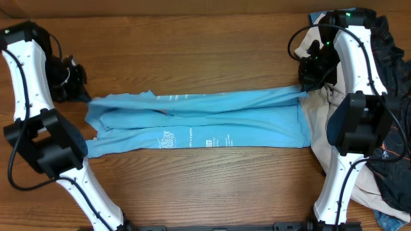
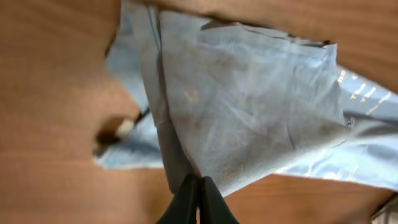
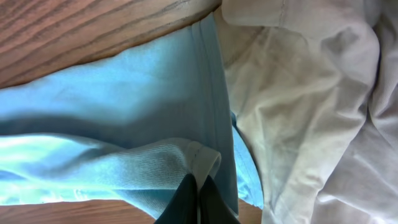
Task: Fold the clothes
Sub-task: 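Grasp the shirt's top corners and fold the top down toward the bottom, then pull the folded strip taut between both grippers and lower it flat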
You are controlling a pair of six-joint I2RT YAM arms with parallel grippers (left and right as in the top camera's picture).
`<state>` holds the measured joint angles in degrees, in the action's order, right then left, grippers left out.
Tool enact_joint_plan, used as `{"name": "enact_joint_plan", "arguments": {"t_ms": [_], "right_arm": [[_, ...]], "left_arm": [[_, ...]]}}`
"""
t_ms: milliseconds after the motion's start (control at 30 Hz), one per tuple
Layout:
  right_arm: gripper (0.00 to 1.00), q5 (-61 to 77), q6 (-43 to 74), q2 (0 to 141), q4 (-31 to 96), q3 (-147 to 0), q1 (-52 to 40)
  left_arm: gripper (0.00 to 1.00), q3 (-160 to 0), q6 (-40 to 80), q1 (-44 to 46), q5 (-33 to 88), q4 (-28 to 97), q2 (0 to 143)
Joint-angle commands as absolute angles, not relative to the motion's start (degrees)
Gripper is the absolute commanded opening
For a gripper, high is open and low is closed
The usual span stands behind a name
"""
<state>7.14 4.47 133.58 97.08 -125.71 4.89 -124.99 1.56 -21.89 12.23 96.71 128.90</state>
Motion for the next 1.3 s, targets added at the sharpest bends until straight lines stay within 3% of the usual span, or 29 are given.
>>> {"name": "enact_joint_plan", "arguments": {"t_ms": [0,400,867,1267], "right_arm": [[0.04,6.46,4.51,131.39,97.10,-121.84,5.28],[0.04,4.56,4.71,125.95,97.12,-108.47,5.28],[0.04,7.60,4.47,116.99,97.12,-105.43,4.95],[0.04,4.95,4.49,117.01,90.43,-91.42,4.69]], "left_arm": [[0.04,-119.68,2.81,-22.06,10.68,96.55,123.04],[0.04,-110.78,6.48,-22.20,3.51,94.85,118.69],[0.04,-110.61,6.46,-22.09,3.66,93.71,118.69],[0.04,-110.61,6.46,-22.09,3.92,93.82,118.69]]}}
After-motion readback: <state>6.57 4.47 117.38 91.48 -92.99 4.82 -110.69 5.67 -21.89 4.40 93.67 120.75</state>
